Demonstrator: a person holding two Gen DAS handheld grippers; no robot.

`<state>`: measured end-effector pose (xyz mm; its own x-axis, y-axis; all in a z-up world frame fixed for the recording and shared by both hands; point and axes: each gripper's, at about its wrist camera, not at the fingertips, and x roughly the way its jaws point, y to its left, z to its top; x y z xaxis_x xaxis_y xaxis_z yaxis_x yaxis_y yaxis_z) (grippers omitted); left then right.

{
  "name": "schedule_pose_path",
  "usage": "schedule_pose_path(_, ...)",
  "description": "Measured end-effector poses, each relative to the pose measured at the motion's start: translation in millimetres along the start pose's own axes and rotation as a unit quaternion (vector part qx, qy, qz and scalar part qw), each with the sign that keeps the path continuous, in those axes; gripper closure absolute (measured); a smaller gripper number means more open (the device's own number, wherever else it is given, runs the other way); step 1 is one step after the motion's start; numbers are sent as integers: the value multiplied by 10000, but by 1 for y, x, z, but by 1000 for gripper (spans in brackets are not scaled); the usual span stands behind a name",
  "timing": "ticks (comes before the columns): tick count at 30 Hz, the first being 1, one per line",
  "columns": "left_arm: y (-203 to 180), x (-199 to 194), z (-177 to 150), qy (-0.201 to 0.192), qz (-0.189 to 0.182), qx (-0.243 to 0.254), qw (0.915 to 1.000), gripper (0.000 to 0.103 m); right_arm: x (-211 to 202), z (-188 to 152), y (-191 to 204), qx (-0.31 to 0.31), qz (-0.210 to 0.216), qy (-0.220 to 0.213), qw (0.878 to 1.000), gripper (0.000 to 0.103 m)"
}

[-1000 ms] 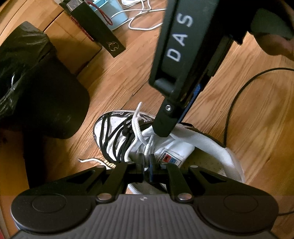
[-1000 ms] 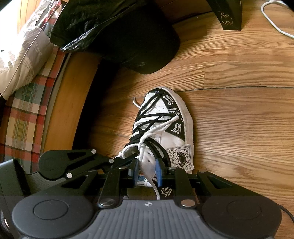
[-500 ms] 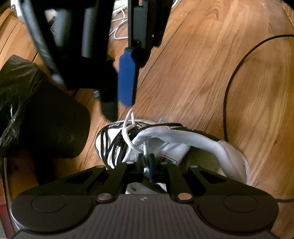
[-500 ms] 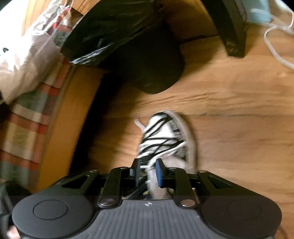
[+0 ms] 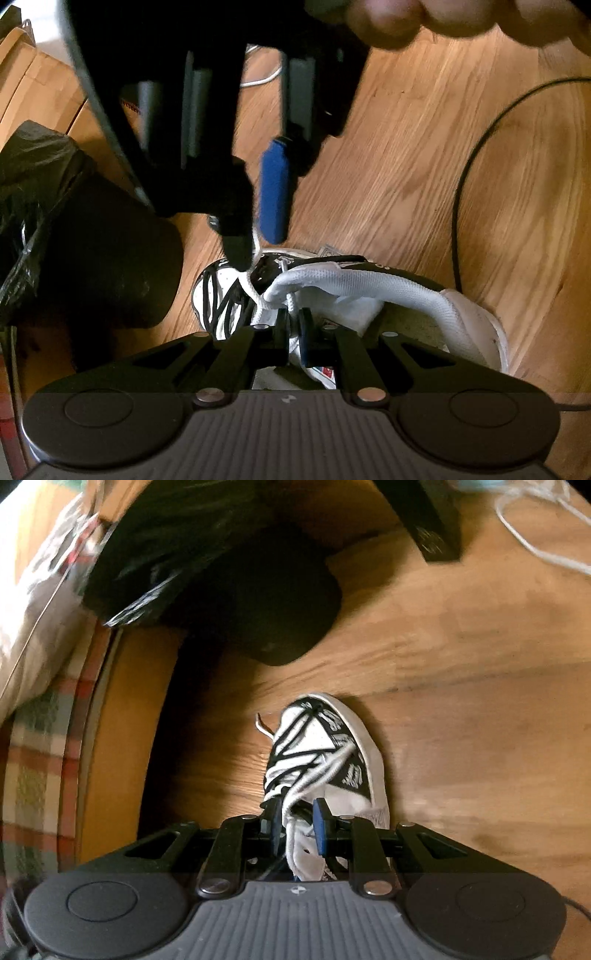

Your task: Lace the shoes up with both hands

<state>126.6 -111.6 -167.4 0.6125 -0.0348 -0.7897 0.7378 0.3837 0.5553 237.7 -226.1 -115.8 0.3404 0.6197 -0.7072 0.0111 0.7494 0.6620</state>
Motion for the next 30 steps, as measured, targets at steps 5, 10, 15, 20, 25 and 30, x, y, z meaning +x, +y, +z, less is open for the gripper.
schedule_pose_path(5,2,0,-1,-57,-8,-66,10000,96,6,-2,-10,335,74,18,9994,80)
schedule_pose_path(10,3,-2,0,-142,-7,-112,9998,94,8,-4,-7,388,70,-64,9992,80)
schedule_pose_path(15,4,0,0,-133,-31,-130,9998,94,12,-5,-12,550,129,-17,9984,80)
schedule_pose_path(20,7,0,0,-124,-60,-172,9998,94,11,-5,-20,699,65,-40,9975,80)
schedule_pose_path(25,7,0,1,-127,-70,-188,9997,94,13,-5,-24,861,215,106,9960,80)
schedule_pose_path(30,7,0,1,-140,-75,-202,9997,94,15,-7,-21,823,212,102,9963,80)
